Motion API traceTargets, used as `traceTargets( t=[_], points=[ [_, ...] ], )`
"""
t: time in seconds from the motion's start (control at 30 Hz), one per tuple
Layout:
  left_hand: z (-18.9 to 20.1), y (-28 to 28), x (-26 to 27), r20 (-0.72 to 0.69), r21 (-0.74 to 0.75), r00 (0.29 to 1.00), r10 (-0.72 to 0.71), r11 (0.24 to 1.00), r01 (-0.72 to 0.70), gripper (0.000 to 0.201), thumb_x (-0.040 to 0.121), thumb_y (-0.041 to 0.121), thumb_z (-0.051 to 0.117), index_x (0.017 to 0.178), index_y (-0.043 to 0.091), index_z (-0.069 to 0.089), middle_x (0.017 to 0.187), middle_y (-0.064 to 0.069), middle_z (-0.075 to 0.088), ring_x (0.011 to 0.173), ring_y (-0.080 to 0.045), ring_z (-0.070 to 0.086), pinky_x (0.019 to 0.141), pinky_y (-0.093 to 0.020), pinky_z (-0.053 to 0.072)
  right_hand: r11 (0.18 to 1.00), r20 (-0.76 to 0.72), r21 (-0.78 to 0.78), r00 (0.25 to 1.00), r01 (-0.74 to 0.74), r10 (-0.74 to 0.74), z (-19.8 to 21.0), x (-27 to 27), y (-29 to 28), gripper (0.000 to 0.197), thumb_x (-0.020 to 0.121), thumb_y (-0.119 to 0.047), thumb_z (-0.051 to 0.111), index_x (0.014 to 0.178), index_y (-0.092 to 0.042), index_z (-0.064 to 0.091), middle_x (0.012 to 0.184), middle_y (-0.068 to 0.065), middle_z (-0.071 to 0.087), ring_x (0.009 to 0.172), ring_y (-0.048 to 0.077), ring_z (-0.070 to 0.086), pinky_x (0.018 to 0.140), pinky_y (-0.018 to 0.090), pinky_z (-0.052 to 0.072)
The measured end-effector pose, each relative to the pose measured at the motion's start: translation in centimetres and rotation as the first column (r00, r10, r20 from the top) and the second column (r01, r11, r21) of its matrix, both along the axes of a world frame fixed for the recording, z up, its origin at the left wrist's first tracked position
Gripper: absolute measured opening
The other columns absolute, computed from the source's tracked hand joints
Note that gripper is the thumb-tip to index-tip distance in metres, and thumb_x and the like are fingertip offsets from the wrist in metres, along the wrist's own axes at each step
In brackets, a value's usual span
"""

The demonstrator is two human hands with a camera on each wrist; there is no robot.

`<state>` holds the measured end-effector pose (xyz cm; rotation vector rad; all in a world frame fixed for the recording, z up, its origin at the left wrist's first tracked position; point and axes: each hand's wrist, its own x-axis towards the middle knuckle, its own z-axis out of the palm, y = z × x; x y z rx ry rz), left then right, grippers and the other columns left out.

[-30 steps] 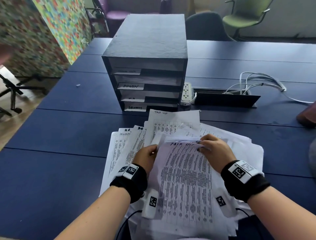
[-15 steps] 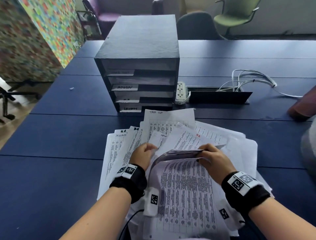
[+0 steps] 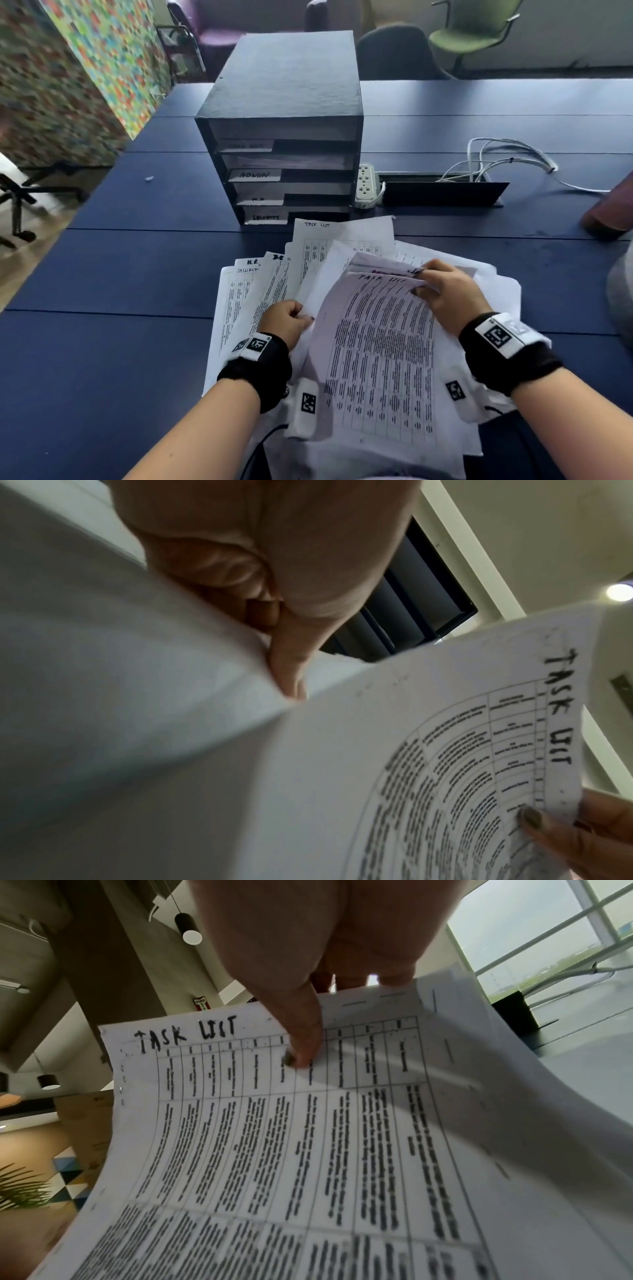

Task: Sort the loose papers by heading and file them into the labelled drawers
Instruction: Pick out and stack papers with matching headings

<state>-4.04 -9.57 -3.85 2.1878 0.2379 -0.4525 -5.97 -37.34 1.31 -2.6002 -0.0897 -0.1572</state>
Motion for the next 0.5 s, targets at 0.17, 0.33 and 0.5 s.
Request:
traceTargets(
  t=[0.17,0.33,0.5],
  points=[
    [0.5,1.0,-0.7,-0.034,0.124,0.998,-0.053,0.991,0.057,0.021,0.062,0.01,0.081,0.069,0.019,0.063,0.084,-0.001,0.058,0.077,-0.017,0.056,0.079,-0.026,0.049,0.996,-0.196,-0.072,0.98,-0.06,0.045,0.3,0.7,0.7,0.012,0.084,-0.016,0.066,0.088,-0.004,0.068,0.088,-0.008,0.048,0.071,0.011,0.049,0.058,0.0,0.027],
    [0.8,0.6,0.1,0.032,0.041,0.999,-0.009,0.999,0.008,0.043,0.072,0.014,0.069,0.113,0.02,0.059,0.115,-0.006,0.054,0.099,-0.019,0.06,0.095,-0.036,0.051,0.999,-0.268,-0.035,0.963,-0.029,0.018,-0.2,-0.2,2.5,0.018,0.088,-0.019,0.06,0.099,-0.006,0.066,0.097,-0.008,0.048,0.074,0.003,0.051,0.069,0.002,0.037],
    [1.4,0.3,1.2,0.027,0.061,0.999,0.035,0.997,-0.037,0.041,0.075,0.016,0.071,0.115,0.017,0.06,0.103,-0.003,0.056,0.089,-0.018,0.058,0.089,-0.034,0.052,0.998,-0.268,-0.056,0.963,-0.035,0.019,-0.5,-0.7,2.9,0.021,0.087,-0.02,0.062,0.102,-0.007,0.067,0.095,-0.01,0.045,0.082,0.014,0.052,0.081,0.019,0.043]
  ],
)
